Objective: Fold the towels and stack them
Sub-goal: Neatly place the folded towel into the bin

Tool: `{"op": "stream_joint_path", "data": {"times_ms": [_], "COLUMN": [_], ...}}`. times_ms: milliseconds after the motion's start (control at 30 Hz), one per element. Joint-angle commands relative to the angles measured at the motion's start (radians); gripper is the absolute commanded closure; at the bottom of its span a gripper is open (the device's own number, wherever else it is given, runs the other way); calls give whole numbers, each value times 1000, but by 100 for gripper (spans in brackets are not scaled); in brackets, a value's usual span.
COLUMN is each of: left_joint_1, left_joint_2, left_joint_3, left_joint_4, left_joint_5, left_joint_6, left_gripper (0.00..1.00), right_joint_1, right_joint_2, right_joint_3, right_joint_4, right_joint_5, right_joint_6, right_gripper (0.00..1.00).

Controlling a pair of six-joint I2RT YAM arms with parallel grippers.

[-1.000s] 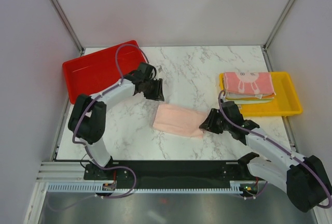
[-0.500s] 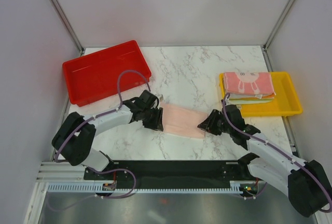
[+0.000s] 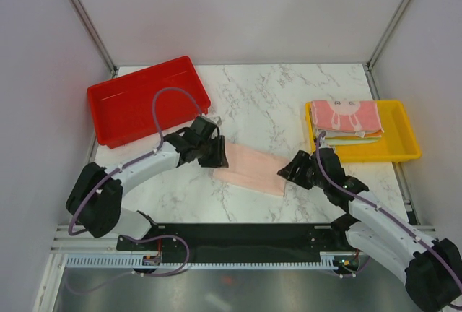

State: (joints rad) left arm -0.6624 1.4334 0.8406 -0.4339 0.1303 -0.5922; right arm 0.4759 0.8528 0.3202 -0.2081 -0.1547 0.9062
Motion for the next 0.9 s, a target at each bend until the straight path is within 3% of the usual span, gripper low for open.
{"op": "stream_joint_path", "data": {"times_ms": [0,200,400,500,867], "left_joint_1": [27,56,127,144,145], "left_joint_2": [-25,183,364,372,332], "left_joint_3": [149,265,278,243,158], "left_joint_4": [3,79,133,144,150], "left_joint_5": [-41,37,92,72,42], "left_joint_6": [-14,61,65,52,-15], "left_gripper": [55,56,57,57,57], "right_joint_1": [1,1,3,4,116], "right_joint_2": [-52,66,207,265,416], "right_joint_3": [57,82,45,-4,2], "right_joint_4": [-83,4,172,281,352], "right_joint_5": [109,198,117,92,148], "right_joint_6": [-29,-115,-144,-133,-98], "right_gripper": [40,26,22,21,30]}}
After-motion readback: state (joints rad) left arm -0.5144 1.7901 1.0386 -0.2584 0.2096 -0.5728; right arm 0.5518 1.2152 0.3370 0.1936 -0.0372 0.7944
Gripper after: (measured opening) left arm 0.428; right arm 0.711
